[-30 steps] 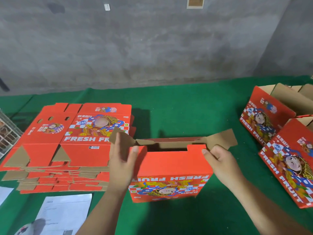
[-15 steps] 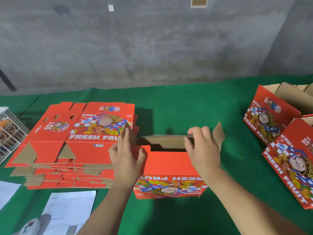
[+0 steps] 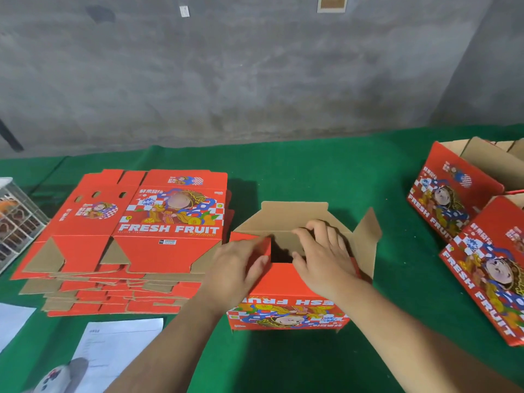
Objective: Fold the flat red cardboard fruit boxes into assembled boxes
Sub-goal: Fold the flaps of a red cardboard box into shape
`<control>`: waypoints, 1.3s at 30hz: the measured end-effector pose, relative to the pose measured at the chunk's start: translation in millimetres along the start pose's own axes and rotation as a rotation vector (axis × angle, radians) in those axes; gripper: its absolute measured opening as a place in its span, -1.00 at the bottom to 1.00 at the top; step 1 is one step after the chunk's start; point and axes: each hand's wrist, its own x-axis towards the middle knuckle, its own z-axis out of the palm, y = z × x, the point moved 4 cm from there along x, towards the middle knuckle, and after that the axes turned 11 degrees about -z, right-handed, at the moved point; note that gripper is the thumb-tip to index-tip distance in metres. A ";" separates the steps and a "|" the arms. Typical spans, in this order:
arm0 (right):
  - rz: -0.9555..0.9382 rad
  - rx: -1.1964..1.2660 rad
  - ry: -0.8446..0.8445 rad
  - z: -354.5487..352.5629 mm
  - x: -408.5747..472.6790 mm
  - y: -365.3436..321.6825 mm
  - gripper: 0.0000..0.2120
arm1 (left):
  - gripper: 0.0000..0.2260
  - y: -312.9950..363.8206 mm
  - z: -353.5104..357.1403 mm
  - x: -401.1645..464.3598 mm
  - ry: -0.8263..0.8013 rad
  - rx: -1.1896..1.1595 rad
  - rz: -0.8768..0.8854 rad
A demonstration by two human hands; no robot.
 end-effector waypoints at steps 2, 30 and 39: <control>-0.042 -0.048 0.051 -11.0 -7.3 -5.3 -0.51 | -0.56 -2.2 4.1 7.1 -0.060 0.210 0.004; 0.238 0.168 -0.060 -1.2 1.6 58.0 -0.29 | -0.34 -14.4 10.7 40.5 -0.076 0.191 -0.186; 0.309 0.073 -0.131 7.3 4.5 48.1 -0.36 | -0.12 -8.0 24.4 46.6 -0.168 0.325 -0.330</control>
